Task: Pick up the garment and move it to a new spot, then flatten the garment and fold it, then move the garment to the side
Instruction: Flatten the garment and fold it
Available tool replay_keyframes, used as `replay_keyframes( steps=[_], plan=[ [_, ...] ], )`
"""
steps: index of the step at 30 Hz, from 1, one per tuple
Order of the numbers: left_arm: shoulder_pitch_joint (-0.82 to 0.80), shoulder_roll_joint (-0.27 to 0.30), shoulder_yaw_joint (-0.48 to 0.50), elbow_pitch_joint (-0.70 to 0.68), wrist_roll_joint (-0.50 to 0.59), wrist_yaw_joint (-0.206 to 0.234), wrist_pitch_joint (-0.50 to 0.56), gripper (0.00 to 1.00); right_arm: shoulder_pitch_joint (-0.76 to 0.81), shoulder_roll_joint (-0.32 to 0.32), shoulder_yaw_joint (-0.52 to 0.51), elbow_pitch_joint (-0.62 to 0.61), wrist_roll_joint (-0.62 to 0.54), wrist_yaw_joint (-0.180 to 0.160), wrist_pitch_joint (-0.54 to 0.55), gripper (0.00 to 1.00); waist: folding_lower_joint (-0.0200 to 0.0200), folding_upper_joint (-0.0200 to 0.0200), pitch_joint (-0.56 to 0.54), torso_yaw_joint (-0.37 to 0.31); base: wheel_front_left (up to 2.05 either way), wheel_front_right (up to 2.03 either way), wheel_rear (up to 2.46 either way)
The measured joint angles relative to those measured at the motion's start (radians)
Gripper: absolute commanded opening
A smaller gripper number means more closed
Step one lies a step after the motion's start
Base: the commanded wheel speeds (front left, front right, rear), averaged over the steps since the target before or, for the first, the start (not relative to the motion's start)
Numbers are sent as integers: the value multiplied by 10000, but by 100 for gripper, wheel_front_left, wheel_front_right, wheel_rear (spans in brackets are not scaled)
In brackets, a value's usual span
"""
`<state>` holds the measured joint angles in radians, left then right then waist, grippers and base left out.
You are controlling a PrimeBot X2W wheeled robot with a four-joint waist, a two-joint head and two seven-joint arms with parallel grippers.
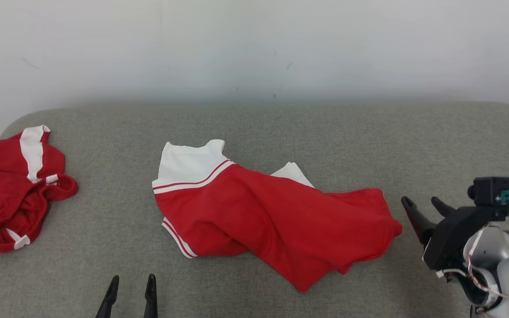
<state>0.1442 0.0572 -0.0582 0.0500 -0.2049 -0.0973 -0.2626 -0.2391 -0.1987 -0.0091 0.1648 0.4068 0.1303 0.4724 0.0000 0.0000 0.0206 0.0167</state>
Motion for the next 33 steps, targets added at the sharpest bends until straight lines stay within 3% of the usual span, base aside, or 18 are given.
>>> replay_keyframes(
  steps=[12, 24, 25, 26, 27, 28, 32, 33],
  plan=[
    [-271, -31, -33, -136, 274, -71, 0, 100, -2487, -4, -1350, 2815, -67, 0, 1835, 100, 1, 1, 914, 795, 0, 0, 0],
    [-524, -46, 46, -86, 291, -98, 0, 100, -3358, 362, -1848, 3935, -571, 0, 2399, 100, 1, 1, 1768, 1590, 0, 0, 0],
    [-525, -46, 58, -75, 291, -100, 0, 100, -3358, 393, -1854, 3954, -573, 0, 2403, 94, 1, 1, 1804, 1626, 0, 0, 0],
    [-528, -46, 63, -63, 290, -111, 0, 100, -3359, 408, -1864, 3967, -583, 0, 2401, 44, 2, 1, 1831, 1654, 0, 0, 0],
    [-532, -48, 58, -50, 290, -130, 0, 100, -3361, 412, -1871, 3975, -589, 0, 2397, 28, 2, 1, 1850, 1677, 0, 0, 0],
    [-542, -50, 54, -38, 290, -130, 0, 100, -3361, 410, -1879, 3975, -621, 0, 2339, 0, 2, 1, 1862, 1695, 0, 0, 0],
    [-624, -54, 50, -6, 274, -130, 0, 100, -3434, 278, -1787, 3758, -895, 0, 1446, 0, 0, 1, 1888, 1735, 0, 0, 0],
    [-626, -54, 63, 6, 261, -130, 0, 100, -3585, 123, -1586, 3615, -1091, 0, 784, 0, 0, 1, 1907, 1750, 0, 0, 0]
  ],
)
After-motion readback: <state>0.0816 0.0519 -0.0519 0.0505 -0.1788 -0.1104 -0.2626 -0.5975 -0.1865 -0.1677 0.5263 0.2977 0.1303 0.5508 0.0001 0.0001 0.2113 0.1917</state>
